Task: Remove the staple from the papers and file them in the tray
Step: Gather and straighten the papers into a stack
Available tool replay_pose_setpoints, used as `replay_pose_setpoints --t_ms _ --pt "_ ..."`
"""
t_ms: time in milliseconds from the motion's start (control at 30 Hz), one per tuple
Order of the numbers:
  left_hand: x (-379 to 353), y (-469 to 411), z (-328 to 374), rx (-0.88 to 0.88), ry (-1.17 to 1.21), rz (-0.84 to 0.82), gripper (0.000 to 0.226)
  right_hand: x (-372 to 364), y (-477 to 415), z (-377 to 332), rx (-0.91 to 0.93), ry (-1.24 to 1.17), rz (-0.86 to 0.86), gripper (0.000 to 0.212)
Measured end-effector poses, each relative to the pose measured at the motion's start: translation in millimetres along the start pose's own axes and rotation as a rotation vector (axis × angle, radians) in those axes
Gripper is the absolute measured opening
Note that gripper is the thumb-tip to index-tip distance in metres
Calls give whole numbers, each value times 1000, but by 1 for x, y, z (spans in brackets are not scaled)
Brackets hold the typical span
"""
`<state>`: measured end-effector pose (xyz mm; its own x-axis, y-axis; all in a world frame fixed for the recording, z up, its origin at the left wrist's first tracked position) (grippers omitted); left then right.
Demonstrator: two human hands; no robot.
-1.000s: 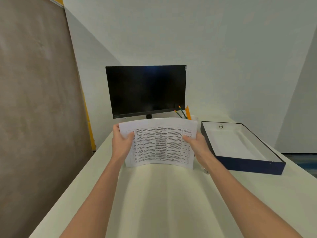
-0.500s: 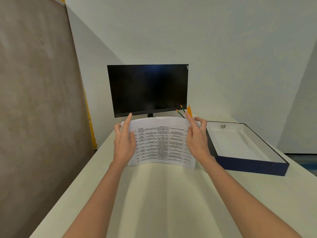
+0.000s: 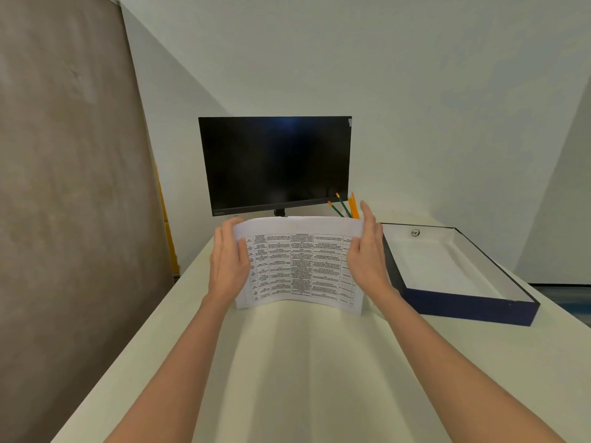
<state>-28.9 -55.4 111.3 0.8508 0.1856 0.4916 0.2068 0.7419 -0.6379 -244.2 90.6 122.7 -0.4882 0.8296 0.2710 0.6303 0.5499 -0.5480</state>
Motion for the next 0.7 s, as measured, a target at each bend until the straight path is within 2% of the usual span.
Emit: replay_pose_setpoints --t_ms 67,100,200,300,367,433,500,600,700 --pt "3 -3 0 29 11 5 31 1 -2 8 -84 -99 27 82" --pt "3 -4 0 39 17 -5 30 2 -2 13 -130 -144 36 80" --pt "8 -3 5 83 -11 -16 37 1 -3 27 -245 -193 11 51" --pt "17 -3 32 32 -393 177 65 -3 -6 33 -301 -207 -31 37" --pt "6 -6 76 -196 -576 197 78 -5 -8 31 -306 -215 -45 36" --pt "-24 -8 118 -477 -652 50 81 -6 -8 27 -295 -219 -49 34" --pt "-54 -12 142 -592 -644 -187 80 -5 -7 24 -273 -216 -55 35" --pt "-75 -25 150 -491 -565 -484 73 -4 -6 18 -242 -207 -73 35" --pt "-76 -34 142 -398 -593 -649 54 -5 -5 15 -201 -192 -101 38"
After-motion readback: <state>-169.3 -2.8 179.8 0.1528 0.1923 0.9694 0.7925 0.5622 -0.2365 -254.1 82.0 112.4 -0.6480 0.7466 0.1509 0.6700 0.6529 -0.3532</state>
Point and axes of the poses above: each hand's wrist, its own y-axis away from the middle knuckle, its own x-axis out of the back of the hand, z = x × y, the point moved 6 cm from there along -y, towards the middle knuckle, and after that the axes turned 7 degrees about -y, right-handed, at the moved point
